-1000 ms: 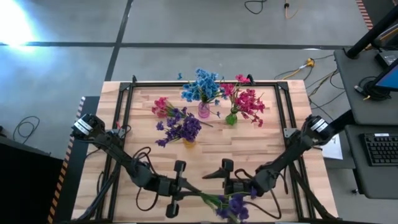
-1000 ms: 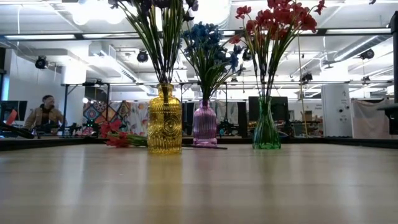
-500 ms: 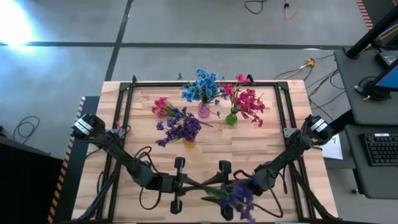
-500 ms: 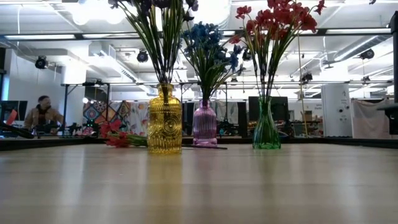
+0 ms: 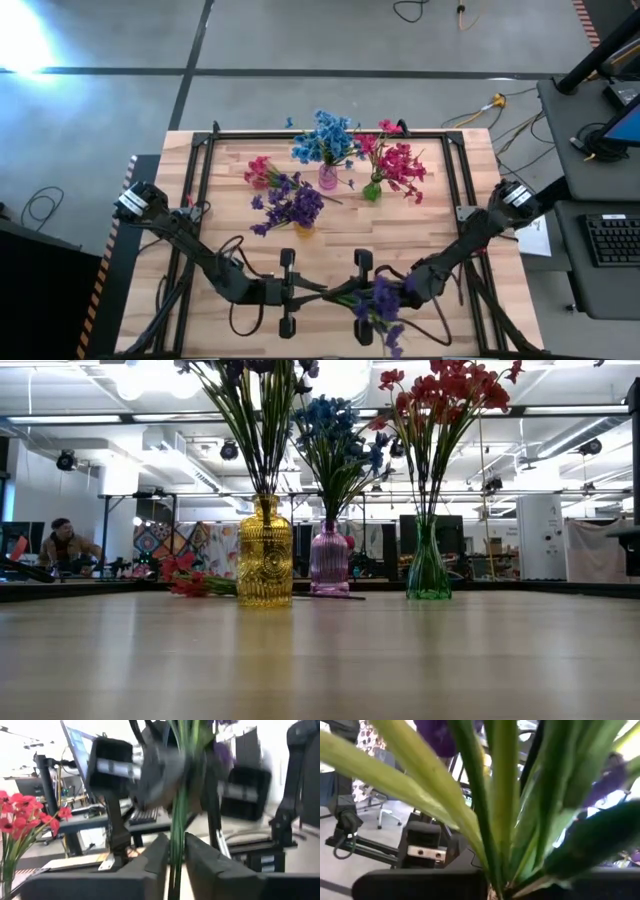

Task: Sort flowers into vase by color
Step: Put the violet flowers into the yellow vase

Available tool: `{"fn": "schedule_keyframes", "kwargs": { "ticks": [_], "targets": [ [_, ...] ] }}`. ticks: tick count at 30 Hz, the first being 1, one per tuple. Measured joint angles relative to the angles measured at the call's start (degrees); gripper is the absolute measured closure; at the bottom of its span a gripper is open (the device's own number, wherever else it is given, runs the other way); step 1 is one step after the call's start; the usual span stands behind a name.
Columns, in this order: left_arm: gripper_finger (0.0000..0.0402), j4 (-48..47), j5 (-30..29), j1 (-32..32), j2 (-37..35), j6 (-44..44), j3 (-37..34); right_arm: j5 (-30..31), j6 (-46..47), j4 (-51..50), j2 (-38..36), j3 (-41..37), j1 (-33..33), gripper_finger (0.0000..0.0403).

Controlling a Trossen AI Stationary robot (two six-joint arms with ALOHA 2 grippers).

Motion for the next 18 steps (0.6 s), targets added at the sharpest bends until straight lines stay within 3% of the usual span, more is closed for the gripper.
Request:
{"fn": "schedule_keyframes", "kwargs": {
  "ticks": [5,7,12,15,18],
  "targets": [
    [0.0269,-16.1,-0.1,-0.1,-5.2,-2.9,0.0,6.0,4.8,-15.5,-7.7,0.1,-1.0,0.0391],
    [0.0241,-26.2,0.0,0.0,-8.0,-7.8,0.0,8.0,9.9,-27.5,-12.1,1.0,-2.3,0.0392],
    [0.0197,-47.4,0.5,0.2,-16.0,-24.5,0.0,6.2,26.7,-57.8,-21.4,4.8,-5.4,0.0392],
    [0.0189,-56.2,6.4,-0.2,-19.9,-35.5,0.0,5.8,29.9,-65.2,-24.3,3.5,-4.9,0.0392],
    [0.0191,-60.8,14.5,-1.6,-21.6,-43.0,0.0,5.9,30.5,-63.6,-26.6,0.0,-2.9,0.0392]
  ]
}}
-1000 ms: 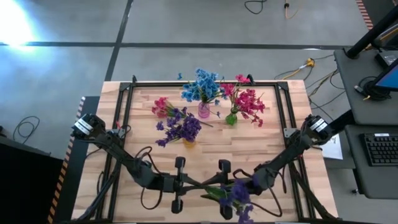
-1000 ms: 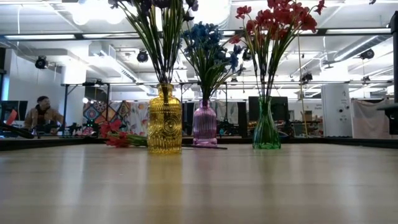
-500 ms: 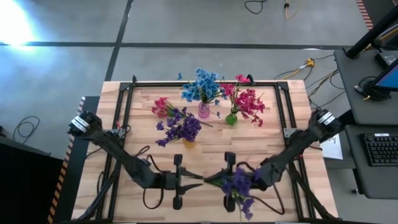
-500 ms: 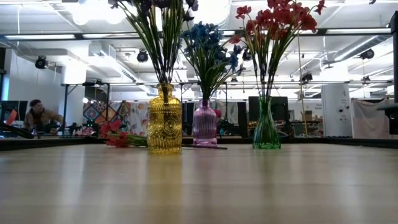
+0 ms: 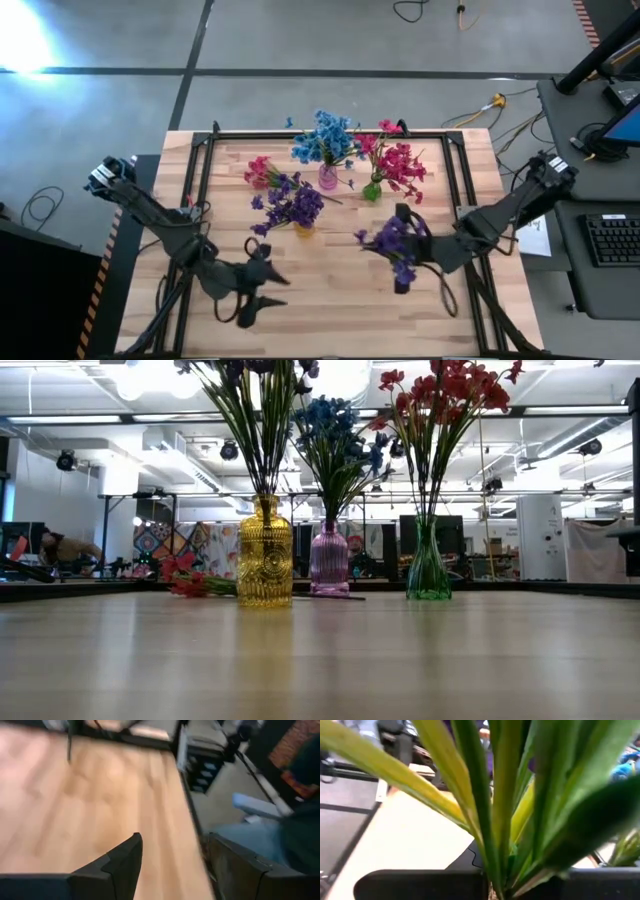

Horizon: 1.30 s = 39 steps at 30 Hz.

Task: Sort flowers into vase by color
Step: Put the violet flowers into the yellow vase

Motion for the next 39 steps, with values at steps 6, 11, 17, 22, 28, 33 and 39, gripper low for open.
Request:
{"fn": "schedule_keyframes", "kwargs": {
  "ticks": [6,11,17,22,28,33,39],
  "targets": [
    [0.0209,-4.3,-1.1,-2.3,3.5,-5.2,-1.9,2.8,0.5,7.7,-0.8,-7.6,1.7,0.0392],
    [0.0229,-5.3,-10.2,-2.8,8.3,-7.1,-4.3,4.0,-0.7,11.9,-0.7,-11.5,-0.2,0.0392],
    [0.0237,-5.0,-20.7,-2.5,15.1,-9.1,-6.0,1.3,-7.0,21.3,-0.4,-13.1,-4.4,0.0392],
    [0.0223,-4.8,-28.9,-2.5,16.0,-10.4,-6.0,-1.9,-9.1,22.4,-0.1,-13.3,-8.2,0.0392],
    [0.0198,-0.7,-33.2,-2.5,12.5,-10.1,-12.5,-2.1,-10.2,25.8,-0.1,-13.3,-10.8,0.0392],
    [0.0179,11.2,-40.0,-2.1,7.5,-11.7,-20.6,-6.9,-10.3,26.4,-0.1,-13.3,-10.7,0.0392],
    [0.0155,17.8,-54.4,-2.1,7.9,-11.2,-23.2,-8.5,-10.0,26.5,-0.1,-13.3,-10.7,0.0392]
  ]
}}
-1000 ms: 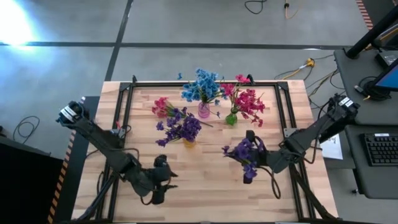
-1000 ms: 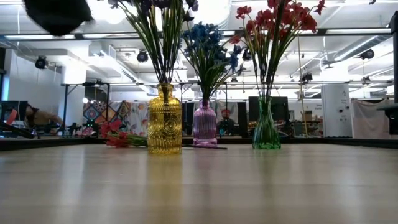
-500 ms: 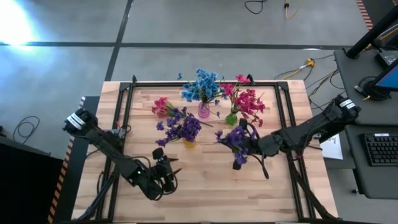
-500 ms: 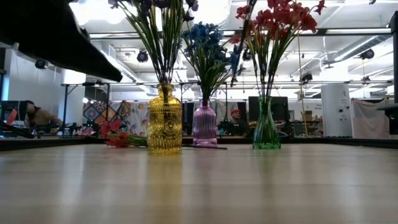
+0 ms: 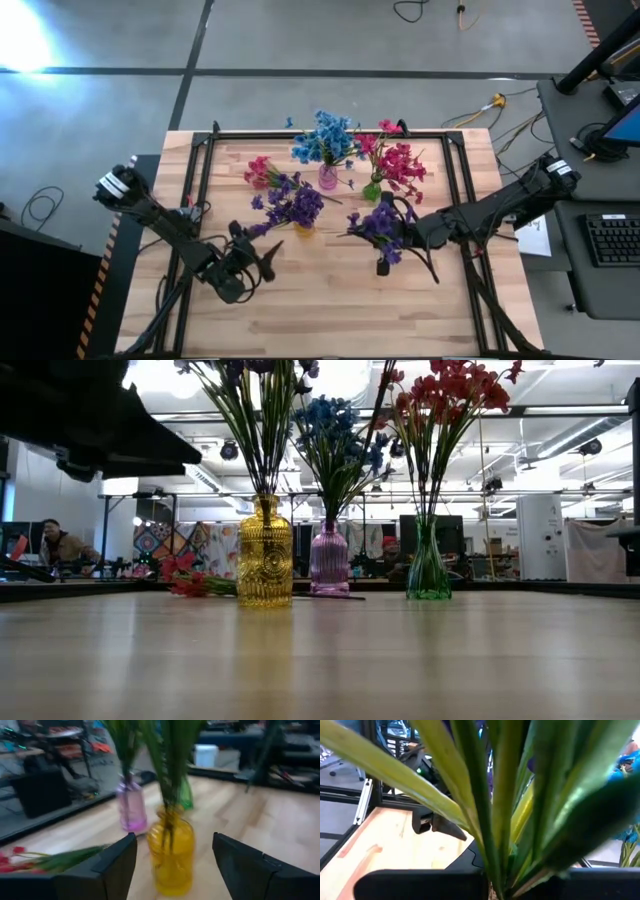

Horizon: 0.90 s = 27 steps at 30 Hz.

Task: Sort flowers into vase by color
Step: Put the violet flowers into the yellow vase

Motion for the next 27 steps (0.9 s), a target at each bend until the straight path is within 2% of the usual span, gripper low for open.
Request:
{"fn": "schedule_keyframes", "kwargs": {
  "ticks": [3,7,10,15,20,23,27],
  "targets": [
    [0.0148,0.2,-0.9,0.0,0.2,-0.1,1.7,0.4,-1.5,-0.1,0.0,0.0,0.0,0.0392],
    [0.0143,0.0,4.4,0.2,0.2,0.0,3.2,0.9,-1.6,0.0,0.0,0.0,0.0,0.0392],
    [0.0133,-0.3,5.7,0.4,0.5,-0.9,3.3,0.9,-1.1,0.0,0.0,0.0,-0.1,0.0392],
    [0.0073,-0.9,7.6,1.7,0.6,-3.3,1.9,0.9,-0.4,0.0,0.0,0.0,-0.1,0.0392],
    [0.001,-0.4,7.6,1.8,0.3,-0.4,1.6,0.9,0.5,-0.3,0.0,0.0,-0.1,0.0392],
    [0.0009,0.8,7.7,2.2,0.9,-5.6,1.6,0.9,0.6,-0.7,0.0,0.0,-0.1,0.0392],
    [0.0023,0.7,7.4,3.4,2.0,-6.0,1.6,1.0,0.7,-0.7,0.0,0.0,-0.1,0.0392]
  ]
}}
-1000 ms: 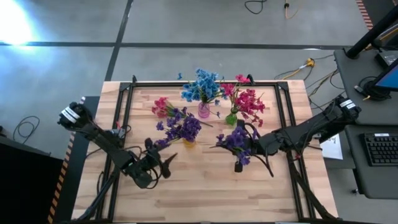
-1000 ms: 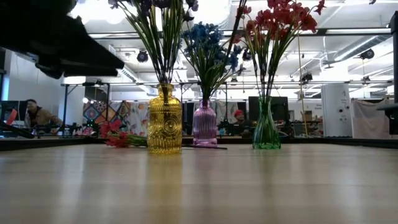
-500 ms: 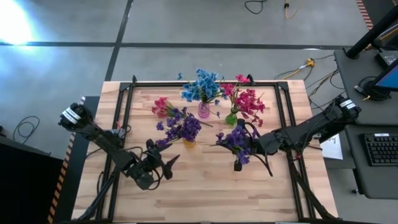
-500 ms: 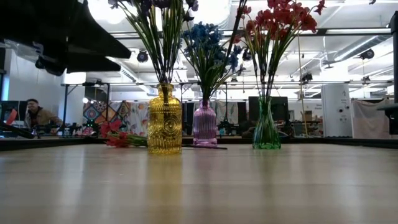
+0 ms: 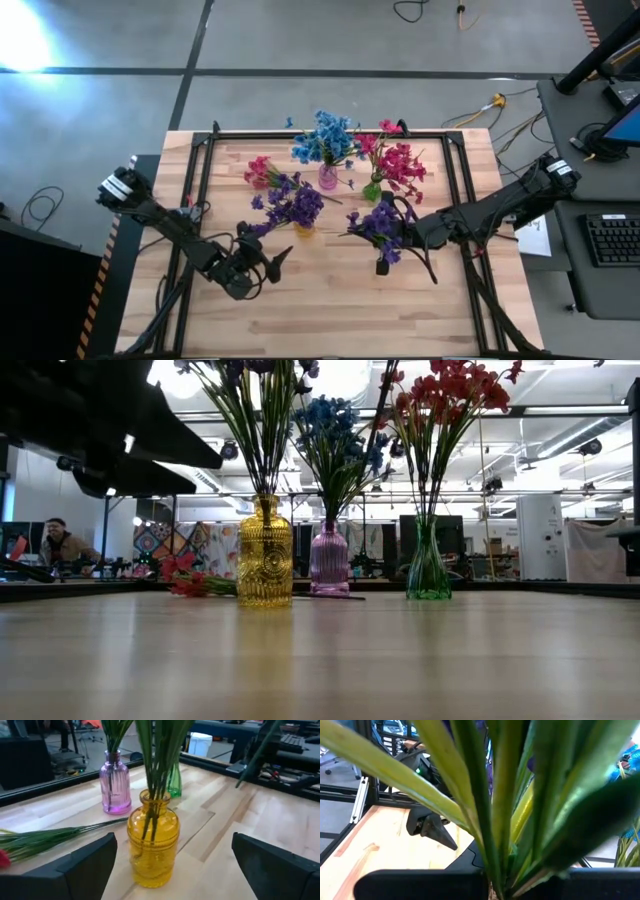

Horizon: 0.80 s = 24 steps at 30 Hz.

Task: Sort flowers into vase by color
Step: Put the violet flowers into the yellow vase

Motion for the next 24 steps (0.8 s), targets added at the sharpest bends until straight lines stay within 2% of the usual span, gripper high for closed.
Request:
{"fn": "schedule_keyframes", "kwargs": {
  "ticks": [11,14,20,24],
  "targets": [
    [0.0036,-0.1,-1.5,2.0,0.1,-1.7,-2.8,1.8,-0.6,-3.2,0.0,0.0,-1.2,0.0392],
    [0.0036,3.2,-0.6,3.6,0.1,-1.6,-4.9,3.1,0.4,-5.6,0.1,0.0,-2.1,0.0392],
    [0.0036,11.0,1.2,5.6,2.0,8.8,-6.5,2.9,-0.7,-5.8,0.1,-0.1,-2.4,0.0392],
    [0.0036,22.0,1.3,6.5,6.8,18.3,-6.5,2.3,-0.6,-5.7,0.1,-0.1,-3.3,0.0392]
  ]
}}
